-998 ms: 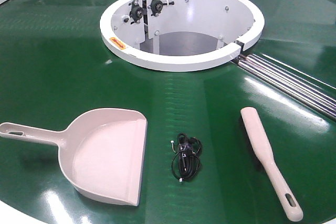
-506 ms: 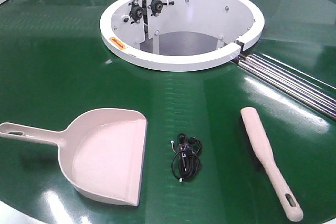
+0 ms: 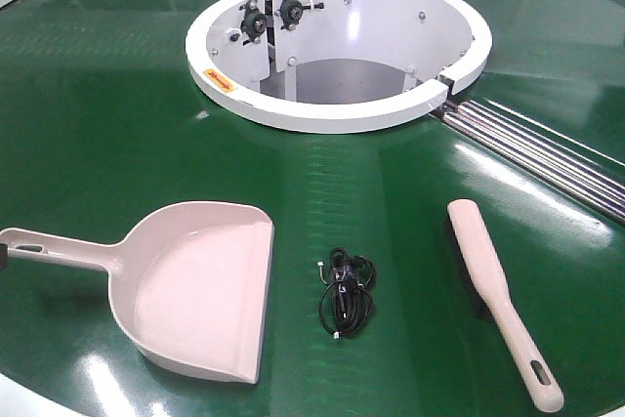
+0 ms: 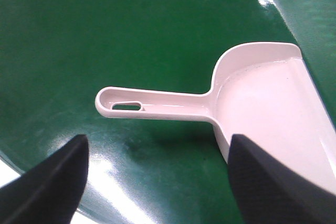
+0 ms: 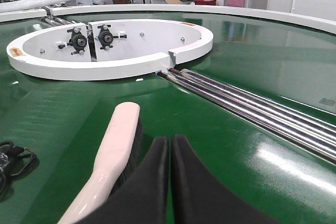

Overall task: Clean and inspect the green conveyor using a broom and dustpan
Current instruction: 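Reach the left gripper to the pink dustpan handle and grasp it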

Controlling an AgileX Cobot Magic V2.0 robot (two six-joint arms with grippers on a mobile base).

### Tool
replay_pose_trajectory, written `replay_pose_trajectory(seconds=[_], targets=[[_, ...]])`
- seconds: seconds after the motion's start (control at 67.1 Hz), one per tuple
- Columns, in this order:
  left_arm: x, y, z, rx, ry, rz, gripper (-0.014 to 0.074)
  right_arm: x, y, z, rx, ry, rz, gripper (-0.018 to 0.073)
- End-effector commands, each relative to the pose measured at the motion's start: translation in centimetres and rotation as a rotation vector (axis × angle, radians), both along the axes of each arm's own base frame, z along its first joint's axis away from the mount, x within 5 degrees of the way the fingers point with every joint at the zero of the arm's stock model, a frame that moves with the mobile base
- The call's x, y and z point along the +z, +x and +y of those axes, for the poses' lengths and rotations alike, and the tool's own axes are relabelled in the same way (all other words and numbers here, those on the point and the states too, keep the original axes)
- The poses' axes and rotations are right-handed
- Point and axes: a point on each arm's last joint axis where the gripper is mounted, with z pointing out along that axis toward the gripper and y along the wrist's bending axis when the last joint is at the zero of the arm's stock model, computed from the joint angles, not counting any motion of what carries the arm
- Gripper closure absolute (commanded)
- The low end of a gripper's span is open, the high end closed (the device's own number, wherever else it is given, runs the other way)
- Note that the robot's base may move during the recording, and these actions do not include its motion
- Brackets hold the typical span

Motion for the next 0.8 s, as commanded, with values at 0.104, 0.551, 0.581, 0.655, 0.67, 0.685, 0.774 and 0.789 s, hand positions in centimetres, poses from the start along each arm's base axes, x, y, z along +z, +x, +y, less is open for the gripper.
replay_pose_trajectory(seconds=[0.104, 0.551, 0.581, 0.655, 0.67, 0.685, 0.774, 0.789], targets=[[2.3, 0.5, -0.3, 0.026, -0.105, -0.123, 0.0055, 0.1, 0.1, 0.0, -0.001, -0.009, -0.064, 0.0568], [6.9, 7.4, -1.6, -0.175, 0.052, 0.254, 0.0055, 0.1, 0.1, 0.0, -0.001, -0.009, -0.064, 0.0568], [6.9, 8.2, -1.7, -0.221, 0.099, 0.277, 0.0055, 0.1, 0.1, 0.0, -0.001, -0.009, -0.064, 0.0568], [6.8, 9.6, -1.8, -0.320, 0.189, 0.311, 0.0055, 0.1, 0.1, 0.0, -0.001, -0.009, -0.064, 0.0568], [6.8, 9.8, -1.9, -0.336, 0.204, 0.312, 0.0055, 0.1, 0.1, 0.0, -0.001, -0.009, -0.064, 0.0568], [6.9, 10.1, -1.9, -0.359, 0.225, 0.308, 0.0055, 0.1, 0.1, 0.0, -0.001, -0.009, -0.064, 0.0568], [6.6, 11.5, -2.0, -0.435, 0.289, 0.324, 0.0055, 0.1, 0.1, 0.0, -0.001, -0.009, -0.064, 0.0568], [6.4, 11.8, -2.0, -0.445, 0.297, 0.329, 0.0055, 0.1, 0.1, 0.0, -0.001, -0.009, -0.064, 0.0568]])
